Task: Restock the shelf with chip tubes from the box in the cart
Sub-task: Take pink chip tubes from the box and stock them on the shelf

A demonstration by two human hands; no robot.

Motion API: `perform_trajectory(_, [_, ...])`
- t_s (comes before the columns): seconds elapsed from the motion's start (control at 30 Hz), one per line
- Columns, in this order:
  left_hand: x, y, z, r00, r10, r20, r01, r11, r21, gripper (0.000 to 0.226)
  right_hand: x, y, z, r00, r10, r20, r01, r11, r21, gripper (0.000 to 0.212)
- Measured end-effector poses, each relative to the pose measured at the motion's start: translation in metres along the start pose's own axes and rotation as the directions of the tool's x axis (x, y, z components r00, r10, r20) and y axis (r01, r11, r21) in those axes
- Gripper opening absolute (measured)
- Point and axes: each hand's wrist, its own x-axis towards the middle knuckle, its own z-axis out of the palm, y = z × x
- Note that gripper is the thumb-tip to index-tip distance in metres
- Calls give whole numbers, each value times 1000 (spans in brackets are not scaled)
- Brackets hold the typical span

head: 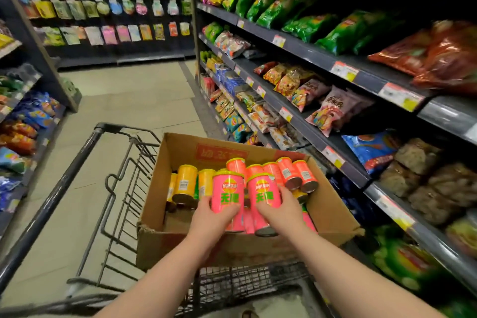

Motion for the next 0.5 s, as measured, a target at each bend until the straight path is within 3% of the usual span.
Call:
perform_trajectory(0.13, [-35, 0, 22, 992, 42, 123, -40, 999, -17, 38, -50, 16, -31, 995, 38, -94, -36, 999, 15, 49])
perform_trajectory(0.2, [-52, 1, 36, 978, 51, 200, -45, 998, -34, 42, -72, 25, -48, 985, 54, -161, -49, 998, 39, 45])
perform_trajectory(0.37, [-88, 10, 76, 933, 79, 350, -64, 996, -55, 43, -123, 44, -92, 942, 119, -313, -86, 989, 117, 61])
perform_trajectory(0.5, [-121, 20, 106, 882, 95, 462, -69, 995, -73, 41, -160, 62, -125, 898, 177, -403, -93, 971, 218, 56])
